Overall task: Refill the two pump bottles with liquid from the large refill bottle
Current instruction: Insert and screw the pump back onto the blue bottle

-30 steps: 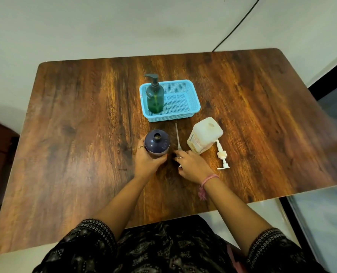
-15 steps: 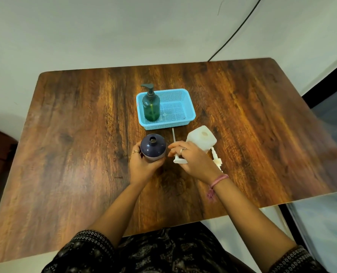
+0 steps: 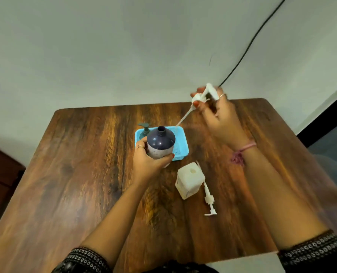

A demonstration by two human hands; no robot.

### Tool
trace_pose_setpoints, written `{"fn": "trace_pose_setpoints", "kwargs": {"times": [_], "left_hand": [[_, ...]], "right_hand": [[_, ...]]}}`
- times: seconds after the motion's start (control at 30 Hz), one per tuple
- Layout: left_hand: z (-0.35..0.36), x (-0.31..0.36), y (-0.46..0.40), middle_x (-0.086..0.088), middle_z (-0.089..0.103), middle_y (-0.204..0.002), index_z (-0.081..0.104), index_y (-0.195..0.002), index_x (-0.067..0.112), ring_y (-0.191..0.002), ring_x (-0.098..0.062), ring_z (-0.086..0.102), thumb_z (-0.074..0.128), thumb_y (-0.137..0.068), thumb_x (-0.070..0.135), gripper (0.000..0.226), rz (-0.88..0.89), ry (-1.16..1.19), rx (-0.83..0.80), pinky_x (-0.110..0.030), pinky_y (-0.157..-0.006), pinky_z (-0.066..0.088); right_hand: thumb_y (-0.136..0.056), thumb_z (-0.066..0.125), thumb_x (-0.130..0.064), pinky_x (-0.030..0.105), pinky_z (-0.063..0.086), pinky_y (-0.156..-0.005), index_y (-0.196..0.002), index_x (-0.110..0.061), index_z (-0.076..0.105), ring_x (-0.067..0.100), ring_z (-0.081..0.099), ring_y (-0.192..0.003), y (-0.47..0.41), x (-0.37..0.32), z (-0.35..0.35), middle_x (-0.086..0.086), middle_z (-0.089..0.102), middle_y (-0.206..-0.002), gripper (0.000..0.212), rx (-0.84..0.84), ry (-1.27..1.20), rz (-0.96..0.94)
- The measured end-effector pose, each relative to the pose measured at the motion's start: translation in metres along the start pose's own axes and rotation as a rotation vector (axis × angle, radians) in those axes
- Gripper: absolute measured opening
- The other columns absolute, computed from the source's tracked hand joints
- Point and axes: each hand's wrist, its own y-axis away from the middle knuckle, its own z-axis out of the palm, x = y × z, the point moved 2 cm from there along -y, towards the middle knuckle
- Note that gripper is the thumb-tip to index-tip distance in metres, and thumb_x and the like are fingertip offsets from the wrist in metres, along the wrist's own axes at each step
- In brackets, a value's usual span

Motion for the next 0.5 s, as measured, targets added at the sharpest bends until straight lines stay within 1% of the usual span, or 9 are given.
{"fn": "trace_pose_setpoints", "kwargs": {"times": [0.03, 0.07, 0.13, 0.2, 0.27, 0.33, 0.4, 0.5], "left_hand": [[0.003, 0.009, -0.006, 0.019, 0.054, -0.106, 0.045, -0.115, 0.022, -0.088, 0.021, 0.056, 0.086, -0.065, 0.006, 0.066, 0.011, -0.009, 0.018, -0.004, -0.066, 0.047], [0.006, 0.018, -0.012, 0.018, 0.055, -0.105, 0.045, -0.114, 0.024, -0.089, 0.016, 0.058, 0.086, -0.065, 0.009, 0.066, 0.022, -0.021, 0.035, -0.005, -0.067, 0.048], [0.012, 0.037, -0.024, 0.011, 0.056, -0.109, 0.045, -0.116, 0.024, -0.092, 0.003, 0.060, 0.088, -0.063, 0.014, 0.069, 0.052, -0.051, 0.079, -0.009, -0.069, 0.051], [0.018, 0.054, -0.035, 0.006, 0.056, -0.115, 0.044, -0.118, 0.024, -0.095, -0.005, 0.060, 0.089, -0.061, 0.018, 0.072, 0.074, -0.063, 0.113, -0.015, -0.072, 0.053], [0.024, 0.068, -0.047, 0.004, 0.058, -0.115, 0.046, -0.119, 0.024, -0.097, -0.010, 0.062, 0.089, -0.059, 0.021, 0.074, 0.101, -0.069, 0.135, -0.022, -0.077, 0.055], [0.031, 0.082, -0.057, 0.001, 0.058, -0.116, 0.047, -0.120, 0.023, -0.099, -0.013, 0.062, 0.090, -0.058, 0.022, 0.075, 0.121, -0.073, 0.156, -0.026, -0.080, 0.056], [0.038, 0.096, -0.065, 0.000, 0.058, -0.116, 0.048, -0.118, 0.024, -0.100, -0.015, 0.061, 0.090, -0.058, 0.023, 0.074, 0.140, -0.072, 0.168, -0.029, -0.082, 0.057], [0.048, 0.116, -0.074, 0.001, 0.058, -0.114, 0.048, -0.115, 0.026, -0.100, -0.015, 0.061, 0.090, -0.056, 0.026, 0.072, 0.170, -0.059, 0.194, -0.030, -0.080, 0.058]], "right_hand": [[-0.095, 0.055, -0.014, 0.019, 0.050, -0.087, -0.122, -0.008, 0.049, 0.006, 0.063, -0.104, -0.014, -0.007, -0.008, 0.001, 0.065, -0.114, 0.029, 0.001, -0.022, -0.021], [-0.095, 0.055, -0.015, 0.020, 0.050, -0.086, -0.121, -0.010, 0.049, 0.006, 0.063, -0.104, -0.027, -0.014, -0.016, 0.004, 0.065, -0.116, 0.027, 0.005, -0.045, -0.045], [-0.095, 0.056, -0.019, 0.022, 0.050, -0.080, -0.116, -0.018, 0.048, 0.011, 0.064, -0.100, -0.053, -0.031, -0.032, 0.006, 0.066, -0.114, 0.022, 0.017, -0.078, -0.122], [-0.095, 0.055, -0.021, 0.025, 0.049, -0.077, -0.112, -0.022, 0.048, 0.017, 0.065, -0.099, -0.076, -0.046, -0.047, 0.005, 0.067, -0.112, 0.019, 0.019, -0.102, -0.184], [-0.096, 0.055, -0.021, 0.024, 0.049, -0.075, -0.112, -0.022, 0.048, 0.021, 0.065, -0.101, -0.093, -0.059, -0.059, 0.005, 0.067, -0.111, 0.017, 0.006, -0.142, -0.223], [-0.096, 0.054, -0.020, 0.023, 0.049, -0.074, -0.113, -0.018, 0.049, 0.017, 0.065, -0.100, -0.107, -0.069, -0.069, 0.006, 0.067, -0.112, 0.018, -0.022, -0.173, -0.252], [-0.096, 0.054, -0.019, 0.022, 0.048, -0.073, -0.115, -0.013, 0.049, 0.012, 0.065, -0.094, -0.118, -0.077, -0.076, 0.006, 0.067, -0.111, 0.020, -0.053, -0.176, -0.276], [-0.096, 0.054, -0.017, 0.020, 0.047, -0.072, -0.116, -0.009, 0.049, 0.007, 0.063, -0.088, -0.132, -0.085, -0.087, 0.005, 0.068, -0.109, 0.022, -0.092, -0.178, -0.297]]}}
